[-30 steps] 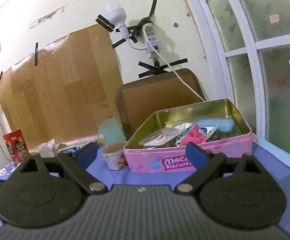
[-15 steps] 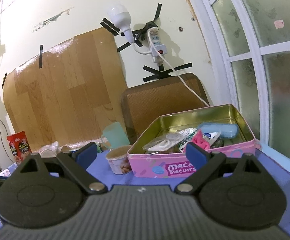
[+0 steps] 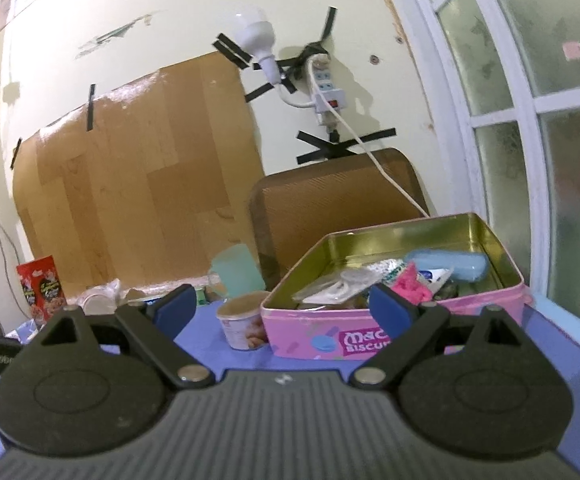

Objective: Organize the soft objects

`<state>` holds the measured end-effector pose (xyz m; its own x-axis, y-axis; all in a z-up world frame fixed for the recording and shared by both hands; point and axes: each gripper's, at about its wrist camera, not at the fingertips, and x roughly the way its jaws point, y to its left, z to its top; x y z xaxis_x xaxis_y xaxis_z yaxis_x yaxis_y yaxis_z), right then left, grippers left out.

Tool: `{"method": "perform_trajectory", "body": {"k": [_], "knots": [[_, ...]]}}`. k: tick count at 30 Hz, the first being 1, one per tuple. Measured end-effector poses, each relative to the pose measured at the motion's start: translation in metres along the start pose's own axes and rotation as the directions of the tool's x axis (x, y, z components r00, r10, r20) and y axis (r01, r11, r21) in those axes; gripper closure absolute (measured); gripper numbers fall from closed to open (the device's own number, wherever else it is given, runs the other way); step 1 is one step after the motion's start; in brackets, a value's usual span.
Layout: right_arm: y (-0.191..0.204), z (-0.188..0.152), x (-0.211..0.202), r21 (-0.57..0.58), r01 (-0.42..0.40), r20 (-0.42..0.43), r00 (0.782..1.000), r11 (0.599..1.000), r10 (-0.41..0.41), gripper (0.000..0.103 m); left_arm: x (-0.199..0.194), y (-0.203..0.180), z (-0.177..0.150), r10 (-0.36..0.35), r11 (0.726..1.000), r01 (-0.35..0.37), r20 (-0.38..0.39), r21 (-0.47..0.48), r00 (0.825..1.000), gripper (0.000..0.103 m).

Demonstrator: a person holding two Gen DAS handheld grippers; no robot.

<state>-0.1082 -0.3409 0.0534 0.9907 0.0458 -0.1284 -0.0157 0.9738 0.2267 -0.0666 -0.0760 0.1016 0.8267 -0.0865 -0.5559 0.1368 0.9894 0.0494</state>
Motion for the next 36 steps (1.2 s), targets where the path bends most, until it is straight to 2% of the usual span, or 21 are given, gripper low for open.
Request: {"method": "perform_trajectory", "body": {"k": [11,16,19,26,30,36], "knots": [[-0.003,-0.001,0.002,0.022,-0.027,-0.015,1.0,0.999,0.028,0.008,-0.002,0.0,0.003,0.037,0.999,-0.037,0.014,-0.011,0.999,0.0],[-0.013,0.003,-0.01,0.033,0.002,0.007,1.0,0.999,-0.002,0.008,-0.005,-0.023,0.003,0.062,0.997,-0.065,0.076,0.042,0.995,0.0],[-0.019,0.006,-0.021,0.031,0.027,0.031,0.999,0.999,-0.028,0.008,-0.004,-0.042,0.009,0.02,0.996,-0.027,0.08,0.083,0.997,0.0],[-0.033,0.01,-0.039,0.009,0.081,0.04,0.996,0.997,-0.081,0.008,0.005,-0.078,0.016,-0.136,0.985,0.135,0.003,0.108,0.991,0.0],[-0.038,0.007,-0.04,-0.013,0.108,0.022,0.994,0.994,-0.108,0.008,0.009,-0.088,0.011,-0.133,0.982,0.134,-0.009,0.13,0.991,0.0],[-0.038,0.003,-0.035,-0.013,0.104,-0.008,0.995,0.995,-0.104,0.008,0.019,-0.089,0.006,-0.108,0.987,0.112,-0.034,0.116,0.994,0.0]]}}
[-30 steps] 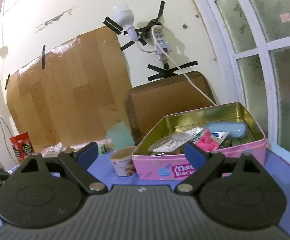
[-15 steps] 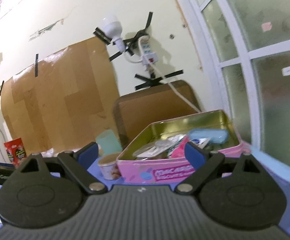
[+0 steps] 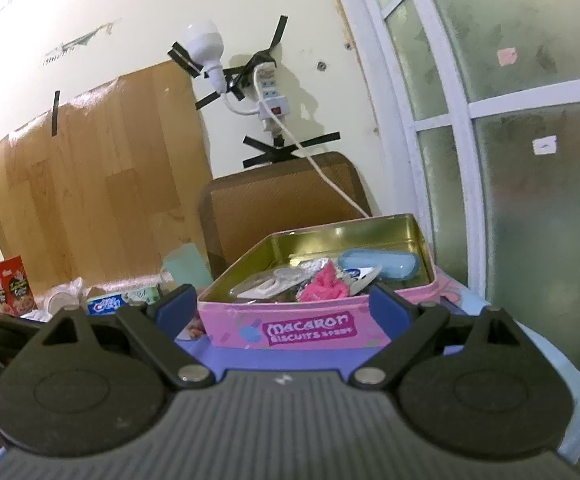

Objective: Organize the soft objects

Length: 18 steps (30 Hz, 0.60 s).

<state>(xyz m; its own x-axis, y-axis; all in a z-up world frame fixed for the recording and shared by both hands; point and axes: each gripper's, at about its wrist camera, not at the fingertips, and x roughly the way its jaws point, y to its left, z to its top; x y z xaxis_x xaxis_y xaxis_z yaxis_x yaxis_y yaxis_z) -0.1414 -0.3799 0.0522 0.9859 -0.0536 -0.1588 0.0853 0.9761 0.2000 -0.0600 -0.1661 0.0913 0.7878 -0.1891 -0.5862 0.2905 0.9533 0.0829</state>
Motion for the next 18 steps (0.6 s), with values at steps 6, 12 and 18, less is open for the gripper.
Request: {"method": "perform_trajectory", "body": {"k": [6,12,18], "knots": [[0.0076,-0.0013,0.0031,-0.021,-0.022,-0.018,1.0,1.0,0.021,0.008,0.0048,0.0018,-0.0027,0.012,1.0,-0.012,-0.01,-0.01,1.0,0.0],[0.0085,-0.0008,0.0032,-0.019,-0.026,-0.025,0.999,0.999,0.026,0.008,0.0037,0.0033,-0.0051,0.025,1.0,-0.025,-0.005,-0.018,1.0,0.0],[0.0088,0.0005,0.0023,-0.021,-0.031,-0.02,0.999,0.999,0.03,0.008,0.0029,0.0025,-0.0063,0.022,1.0,-0.022,-0.01,-0.016,1.0,0.0]]}}
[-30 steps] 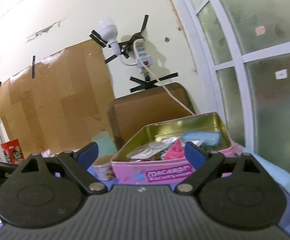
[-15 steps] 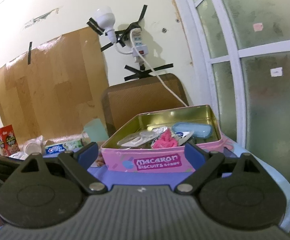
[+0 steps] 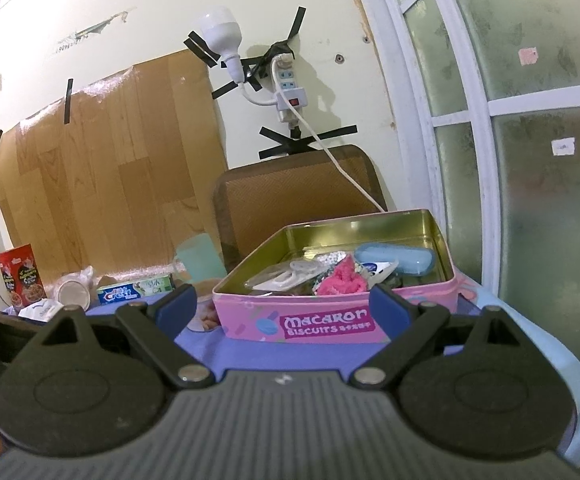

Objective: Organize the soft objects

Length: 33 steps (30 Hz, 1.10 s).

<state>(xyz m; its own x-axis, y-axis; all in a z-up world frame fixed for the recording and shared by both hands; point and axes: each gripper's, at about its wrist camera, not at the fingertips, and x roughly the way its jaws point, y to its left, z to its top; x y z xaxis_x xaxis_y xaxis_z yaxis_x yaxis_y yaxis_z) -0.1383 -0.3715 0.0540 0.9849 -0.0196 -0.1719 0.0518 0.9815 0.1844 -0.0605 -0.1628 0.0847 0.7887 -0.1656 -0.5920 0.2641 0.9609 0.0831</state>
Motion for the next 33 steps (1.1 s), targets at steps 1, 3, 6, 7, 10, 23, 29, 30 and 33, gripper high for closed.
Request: {"method": "perform_trajectory", "body": {"k": [1,3,6,7,10,23,29,30,33], "knots": [[0.0,0.0,0.0,0.0,0.001,0.001,1.0,1.0,-0.001,0.008,0.0,0.0,0.0,-0.001,1.0,0.001,0.001,0.001,1.0,0.0],[0.0,0.001,0.0,0.002,0.0,0.004,1.0,1.0,0.0,0.008,-0.001,0.0,0.0,-0.002,1.0,0.002,0.003,0.001,1.0,0.0],[0.001,0.002,0.001,0.002,-0.004,0.005,1.0,1.0,0.004,0.008,-0.002,0.0,0.0,-0.003,1.0,0.003,0.005,-0.001,1.0,0.0],[0.002,0.003,0.001,0.001,-0.006,0.005,1.0,1.0,0.006,0.008,-0.003,0.0,0.001,-0.002,1.0,0.002,0.006,-0.001,1.0,0.0],[0.004,0.003,0.001,-0.004,-0.013,0.004,1.0,1.0,0.013,0.008,-0.004,0.001,0.001,-0.003,1.0,0.003,0.008,-0.003,1.0,0.0],[0.011,0.001,0.006,-0.013,-0.035,-0.017,0.999,0.999,0.035,0.008,-0.003,0.006,-0.002,-0.005,1.0,0.005,0.004,-0.012,1.0,0.0],[0.012,0.001,0.007,-0.013,-0.033,-0.021,0.999,0.999,0.033,0.008,-0.002,0.01,-0.003,-0.014,0.999,0.014,-0.003,-0.029,1.0,0.0],[0.012,0.001,0.008,-0.013,-0.032,-0.023,0.999,0.999,0.031,0.008,-0.002,0.01,-0.003,-0.018,0.999,0.018,-0.004,-0.029,1.0,0.0],[0.012,0.002,0.006,-0.011,-0.024,-0.02,1.0,1.0,0.024,0.008,-0.004,0.006,-0.004,-0.036,0.999,0.036,0.0,-0.022,0.999,0.0]]}}
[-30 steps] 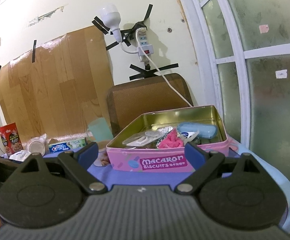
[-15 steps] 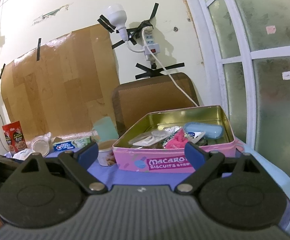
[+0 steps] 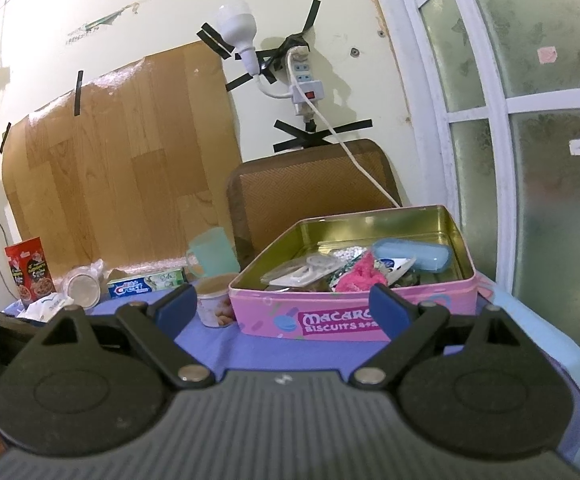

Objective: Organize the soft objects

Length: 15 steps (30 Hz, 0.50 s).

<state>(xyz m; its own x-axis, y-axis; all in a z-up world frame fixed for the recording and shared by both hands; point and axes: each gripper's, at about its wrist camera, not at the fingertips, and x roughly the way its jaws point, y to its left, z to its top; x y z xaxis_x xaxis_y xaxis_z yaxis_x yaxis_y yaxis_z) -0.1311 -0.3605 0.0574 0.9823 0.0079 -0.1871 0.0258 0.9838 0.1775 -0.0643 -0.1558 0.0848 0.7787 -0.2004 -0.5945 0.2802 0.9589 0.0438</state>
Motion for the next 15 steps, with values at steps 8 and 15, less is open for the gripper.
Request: {"method": "perform_trajectory", "body": {"k": [8,15], "knots": [[0.003,-0.0032,0.0023,0.001,-0.01,-0.009,1.0,1.0,0.01,0.008,-0.003,0.0021,-0.001,-0.004,1.0,0.004,0.006,-0.003,1.0,0.0],[0.0047,-0.0037,0.0022,-0.01,-0.01,-0.008,1.0,1.0,0.01,0.008,-0.0061,0.0029,-0.0012,-0.017,1.0,0.017,0.014,-0.007,1.0,0.0]]}}
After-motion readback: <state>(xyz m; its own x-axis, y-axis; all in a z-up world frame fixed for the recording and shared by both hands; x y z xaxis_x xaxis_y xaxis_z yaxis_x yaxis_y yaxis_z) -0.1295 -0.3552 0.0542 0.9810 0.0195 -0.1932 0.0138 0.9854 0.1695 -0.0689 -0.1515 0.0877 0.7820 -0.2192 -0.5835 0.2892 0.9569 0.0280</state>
